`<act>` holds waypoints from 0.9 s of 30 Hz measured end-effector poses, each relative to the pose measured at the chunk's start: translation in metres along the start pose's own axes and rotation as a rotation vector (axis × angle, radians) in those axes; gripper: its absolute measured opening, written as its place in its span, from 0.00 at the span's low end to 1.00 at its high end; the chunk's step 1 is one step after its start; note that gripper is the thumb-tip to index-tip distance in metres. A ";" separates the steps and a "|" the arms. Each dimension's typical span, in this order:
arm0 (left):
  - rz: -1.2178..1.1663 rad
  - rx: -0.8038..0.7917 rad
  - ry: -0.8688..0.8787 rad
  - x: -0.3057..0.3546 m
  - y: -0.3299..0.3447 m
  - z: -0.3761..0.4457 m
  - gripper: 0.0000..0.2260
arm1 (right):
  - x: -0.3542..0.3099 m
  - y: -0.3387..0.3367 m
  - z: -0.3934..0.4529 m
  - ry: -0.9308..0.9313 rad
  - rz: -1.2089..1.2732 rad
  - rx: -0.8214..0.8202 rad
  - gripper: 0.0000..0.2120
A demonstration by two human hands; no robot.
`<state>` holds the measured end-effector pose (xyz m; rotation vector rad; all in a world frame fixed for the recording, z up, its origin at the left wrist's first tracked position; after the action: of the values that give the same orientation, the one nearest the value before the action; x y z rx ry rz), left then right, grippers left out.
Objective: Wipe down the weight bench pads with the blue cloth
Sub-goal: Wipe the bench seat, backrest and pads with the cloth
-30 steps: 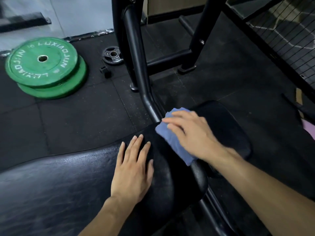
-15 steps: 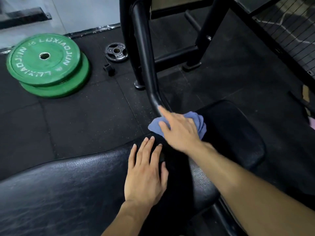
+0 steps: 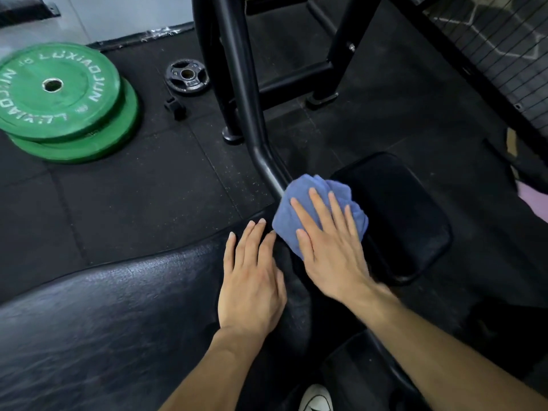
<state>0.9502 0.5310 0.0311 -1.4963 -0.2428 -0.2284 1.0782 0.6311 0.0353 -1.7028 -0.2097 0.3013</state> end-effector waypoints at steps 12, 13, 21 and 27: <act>-0.090 0.021 0.008 0.000 -0.005 -0.002 0.25 | -0.020 0.034 -0.185 0.400 0.065 0.030 0.26; -0.098 0.022 0.011 -0.001 -0.006 -0.002 0.25 | -0.023 0.035 -0.186 0.420 0.075 0.022 0.26; -0.278 0.041 0.070 -0.009 -0.007 -0.005 0.27 | -0.013 0.010 -0.128 0.232 0.032 0.004 0.29; -0.329 0.013 0.128 -0.017 -0.004 -0.005 0.27 | -0.028 0.001 -0.030 0.159 0.065 -0.101 0.33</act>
<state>0.9326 0.5256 0.0291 -1.4179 -0.3868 -0.5831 1.0607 0.5945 0.0411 -1.8268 -0.0525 0.2047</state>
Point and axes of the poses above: each hand's wrist, its own z-axis towards the middle knuckle, its own y-axis out of the palm, x = y × z, the point moved 4 cm from there along z, towards the middle knuckle, and after that the axes turned 13 degrees about y, right-handed, at the moved point
